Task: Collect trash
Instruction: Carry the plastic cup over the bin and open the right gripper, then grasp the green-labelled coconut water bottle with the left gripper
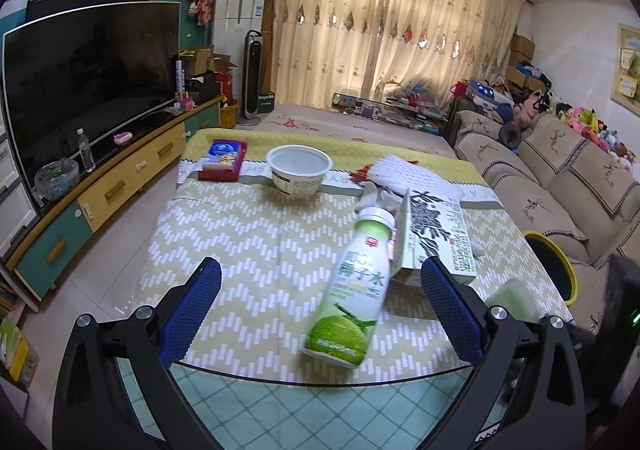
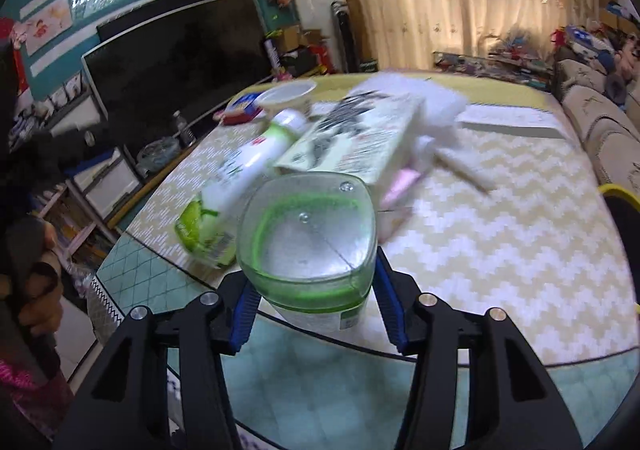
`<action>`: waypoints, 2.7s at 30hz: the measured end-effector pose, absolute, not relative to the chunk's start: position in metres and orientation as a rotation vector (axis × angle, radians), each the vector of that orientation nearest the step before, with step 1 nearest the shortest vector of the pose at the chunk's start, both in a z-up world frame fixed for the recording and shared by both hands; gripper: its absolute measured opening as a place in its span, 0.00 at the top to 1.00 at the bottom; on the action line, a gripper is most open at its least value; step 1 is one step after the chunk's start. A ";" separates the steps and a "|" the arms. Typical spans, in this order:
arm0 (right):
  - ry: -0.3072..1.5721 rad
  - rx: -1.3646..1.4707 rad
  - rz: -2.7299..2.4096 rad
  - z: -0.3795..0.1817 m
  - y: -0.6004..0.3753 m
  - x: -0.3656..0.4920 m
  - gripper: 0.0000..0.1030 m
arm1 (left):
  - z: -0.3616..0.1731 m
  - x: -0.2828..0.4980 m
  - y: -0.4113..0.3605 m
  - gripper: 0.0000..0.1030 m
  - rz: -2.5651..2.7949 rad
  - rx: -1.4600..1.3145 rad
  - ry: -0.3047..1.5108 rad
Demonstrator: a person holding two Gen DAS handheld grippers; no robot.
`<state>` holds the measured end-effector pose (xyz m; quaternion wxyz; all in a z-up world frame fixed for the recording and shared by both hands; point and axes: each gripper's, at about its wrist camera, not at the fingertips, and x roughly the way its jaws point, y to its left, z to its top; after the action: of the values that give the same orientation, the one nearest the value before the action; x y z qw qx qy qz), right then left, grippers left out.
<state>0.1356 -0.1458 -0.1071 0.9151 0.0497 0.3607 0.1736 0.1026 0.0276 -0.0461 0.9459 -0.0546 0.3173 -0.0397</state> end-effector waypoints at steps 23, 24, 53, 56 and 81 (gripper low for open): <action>0.811 0.285 -0.333 -0.149 -0.454 0.220 0.51 | -0.068 0.128 -0.017 0.05 -0.124 -0.055 0.706; 0.817 0.290 -0.345 -0.154 -0.459 0.223 0.51 | -0.069 0.129 -0.018 0.05 -0.124 -0.054 0.710; 0.820 0.267 -0.292 -0.153 -0.435 0.217 0.44 | -0.122 0.196 -0.011 0.12 -0.217 0.053 0.866; 0.823 0.262 -0.286 -0.153 -0.433 0.218 0.44 | -0.126 0.201 -0.014 0.18 -0.225 0.077 0.878; 0.808 0.242 -0.220 -0.143 -0.410 0.207 0.44 | -0.116 0.169 0.003 0.50 -0.221 0.058 0.867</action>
<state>0.2066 -0.4096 -0.1426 0.9065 0.1173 0.3914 -0.1065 0.1689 0.0026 -0.1164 0.9011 0.0282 0.4193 -0.1067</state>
